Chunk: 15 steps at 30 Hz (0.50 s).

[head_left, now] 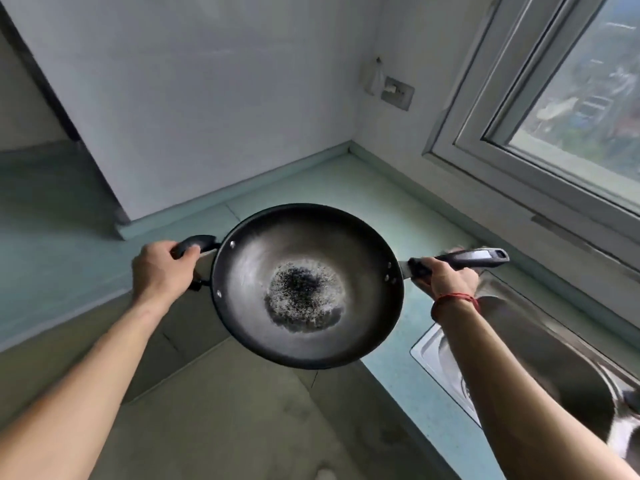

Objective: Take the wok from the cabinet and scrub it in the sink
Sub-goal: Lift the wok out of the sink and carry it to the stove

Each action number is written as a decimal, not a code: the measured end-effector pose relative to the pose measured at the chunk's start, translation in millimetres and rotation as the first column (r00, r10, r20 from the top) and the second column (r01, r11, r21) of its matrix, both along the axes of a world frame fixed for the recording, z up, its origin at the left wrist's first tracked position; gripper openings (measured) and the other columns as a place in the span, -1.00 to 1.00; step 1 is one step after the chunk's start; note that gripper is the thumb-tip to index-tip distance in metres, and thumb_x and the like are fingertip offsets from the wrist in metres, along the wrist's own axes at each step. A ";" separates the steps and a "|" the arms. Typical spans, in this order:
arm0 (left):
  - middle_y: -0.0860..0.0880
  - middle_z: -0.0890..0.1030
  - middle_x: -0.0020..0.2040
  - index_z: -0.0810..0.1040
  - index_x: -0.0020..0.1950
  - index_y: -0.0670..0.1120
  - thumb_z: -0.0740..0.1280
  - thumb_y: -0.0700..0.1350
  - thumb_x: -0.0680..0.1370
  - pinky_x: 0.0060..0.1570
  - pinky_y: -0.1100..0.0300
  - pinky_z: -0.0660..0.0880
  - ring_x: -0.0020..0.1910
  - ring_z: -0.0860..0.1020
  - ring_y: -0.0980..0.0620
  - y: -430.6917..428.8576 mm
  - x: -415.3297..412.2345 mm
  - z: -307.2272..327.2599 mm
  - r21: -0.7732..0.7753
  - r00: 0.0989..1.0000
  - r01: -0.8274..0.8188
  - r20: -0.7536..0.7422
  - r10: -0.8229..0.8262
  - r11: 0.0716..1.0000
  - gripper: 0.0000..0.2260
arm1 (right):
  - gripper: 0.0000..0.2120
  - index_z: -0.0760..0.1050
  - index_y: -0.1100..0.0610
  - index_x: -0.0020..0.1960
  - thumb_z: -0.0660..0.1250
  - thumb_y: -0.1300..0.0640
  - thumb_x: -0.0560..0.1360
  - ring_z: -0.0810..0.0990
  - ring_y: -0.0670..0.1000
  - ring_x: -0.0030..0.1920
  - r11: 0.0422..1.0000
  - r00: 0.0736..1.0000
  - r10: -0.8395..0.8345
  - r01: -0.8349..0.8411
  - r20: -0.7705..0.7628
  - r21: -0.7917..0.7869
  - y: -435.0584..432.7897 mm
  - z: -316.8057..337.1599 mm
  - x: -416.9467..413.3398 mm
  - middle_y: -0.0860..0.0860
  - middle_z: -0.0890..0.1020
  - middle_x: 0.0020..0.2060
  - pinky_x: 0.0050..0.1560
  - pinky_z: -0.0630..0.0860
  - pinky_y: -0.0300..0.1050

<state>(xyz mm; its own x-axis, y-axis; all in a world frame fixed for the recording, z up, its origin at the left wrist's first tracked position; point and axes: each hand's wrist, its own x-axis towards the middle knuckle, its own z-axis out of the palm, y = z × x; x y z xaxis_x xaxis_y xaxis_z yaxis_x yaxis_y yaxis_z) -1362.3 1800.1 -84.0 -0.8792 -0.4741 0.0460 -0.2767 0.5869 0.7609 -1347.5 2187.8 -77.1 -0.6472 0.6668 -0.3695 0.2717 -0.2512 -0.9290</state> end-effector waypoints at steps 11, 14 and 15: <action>-0.21 0.62 -0.32 0.59 -0.23 -0.21 0.36 -0.04 0.55 -0.38 0.10 0.36 -0.28 0.56 -0.20 -92.6 70.5 -6.1 -0.013 0.901 -0.433 0.023 0.433 0.901 -0.73 | -0.90 0.54 0.27 -0.26 0.45 0.31 0.38 0.68 0.14 -0.31 0.899 0.899 0.437 -0.437 0.025 0.019 -119.4 -20.6 -100.9 0.20 0.67 -0.26 -0.15 0.66 0.01; -0.22 0.61 -0.30 0.58 -0.21 -0.22 0.35 -0.04 0.56 -0.42 0.16 0.32 -0.35 0.50 -0.16 -107.9 101.8 -7.4 -0.004 0.833 -0.553 0.022 0.553 0.833 -0.73 | -0.89 0.53 0.28 -0.26 0.45 0.32 0.38 0.67 0.13 -0.31 0.841 0.841 0.541 -0.541 0.026 0.011 -160.2 -23.2 -116.6 0.21 0.66 -0.24 -0.19 0.67 0.00; -0.22 0.61 -0.30 0.58 -0.21 -0.22 0.35 -0.04 0.56 -0.42 0.17 0.32 -0.34 0.50 -0.16 -112.8 113.7 -8.3 0.004 0.811 -0.585 0.023 0.585 0.811 -0.73 | -0.89 0.53 0.28 -0.26 0.45 0.32 0.38 0.67 0.14 -0.30 0.818 0.818 0.575 -0.575 0.028 0.014 -174.3 -23.8 -119.7 0.21 0.66 -0.24 -0.18 0.66 0.00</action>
<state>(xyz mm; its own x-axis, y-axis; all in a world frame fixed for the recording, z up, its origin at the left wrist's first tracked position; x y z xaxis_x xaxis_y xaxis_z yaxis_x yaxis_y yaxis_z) -1248.7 1687.3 -92.2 -0.4359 -0.8997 0.0239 -0.5803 0.3012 0.7567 -1467.3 2013.5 -100.9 -0.9074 0.1836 -0.3779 0.3803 -0.0235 -0.9246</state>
